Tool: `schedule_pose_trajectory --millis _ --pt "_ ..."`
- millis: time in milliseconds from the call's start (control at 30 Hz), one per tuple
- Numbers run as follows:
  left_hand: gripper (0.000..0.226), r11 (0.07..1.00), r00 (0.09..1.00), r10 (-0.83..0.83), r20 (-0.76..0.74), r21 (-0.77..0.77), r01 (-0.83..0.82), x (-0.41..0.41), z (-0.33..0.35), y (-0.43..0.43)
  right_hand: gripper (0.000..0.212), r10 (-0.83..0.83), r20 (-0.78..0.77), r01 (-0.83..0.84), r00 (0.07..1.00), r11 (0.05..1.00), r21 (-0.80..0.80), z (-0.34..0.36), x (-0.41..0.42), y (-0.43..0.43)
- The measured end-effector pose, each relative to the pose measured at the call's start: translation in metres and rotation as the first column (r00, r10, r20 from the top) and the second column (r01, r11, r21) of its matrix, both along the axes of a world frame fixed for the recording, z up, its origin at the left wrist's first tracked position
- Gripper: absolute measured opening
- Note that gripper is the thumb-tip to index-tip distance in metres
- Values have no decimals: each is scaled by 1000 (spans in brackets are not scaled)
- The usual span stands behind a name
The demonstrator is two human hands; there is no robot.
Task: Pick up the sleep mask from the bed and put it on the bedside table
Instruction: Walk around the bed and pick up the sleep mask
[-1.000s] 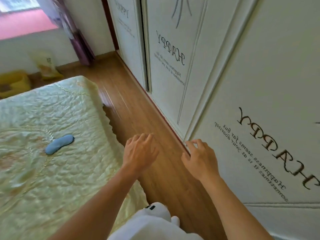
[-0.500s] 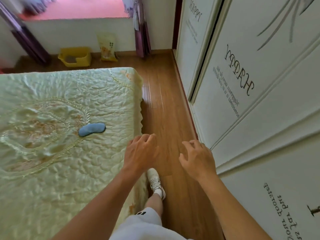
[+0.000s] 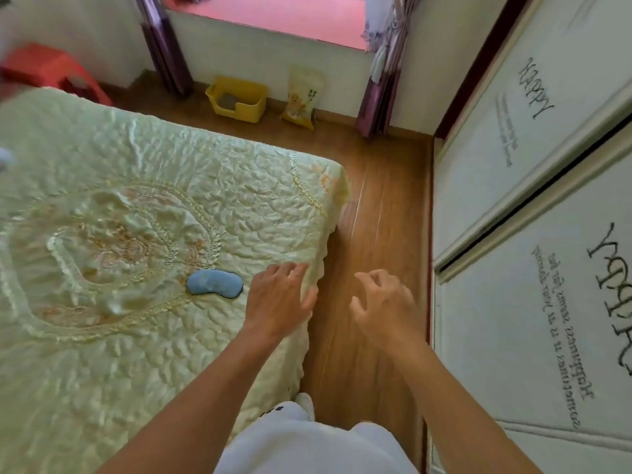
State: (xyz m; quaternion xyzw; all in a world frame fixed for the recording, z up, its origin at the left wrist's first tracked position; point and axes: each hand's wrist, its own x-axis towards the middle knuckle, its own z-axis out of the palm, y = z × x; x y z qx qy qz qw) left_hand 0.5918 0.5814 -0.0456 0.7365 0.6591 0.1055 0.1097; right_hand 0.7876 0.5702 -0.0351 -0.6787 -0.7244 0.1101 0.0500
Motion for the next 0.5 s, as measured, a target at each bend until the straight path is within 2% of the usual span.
schedule_pose_trajectory --millis 133,267,400,500 --pt "52 987 987 158 -7 -22 -158 -34 -9 30 43 167 -25 -168 986 985 -34 -6 -34 63" --pt "50 944 945 327 7 -49 -326 -63 -19 47 46 365 -18 -365 931 927 -84 -19 -76 120" --pt "48 860 864 504 -15 -84 -503 -84 -30 59 49 553 -21 -550 833 822 -145 -31 -116 170" --pt "47 768 776 630 -30 -121 -629 -99 -38 67 50 693 -28 -683 721 702 -201 -43 -146 208"
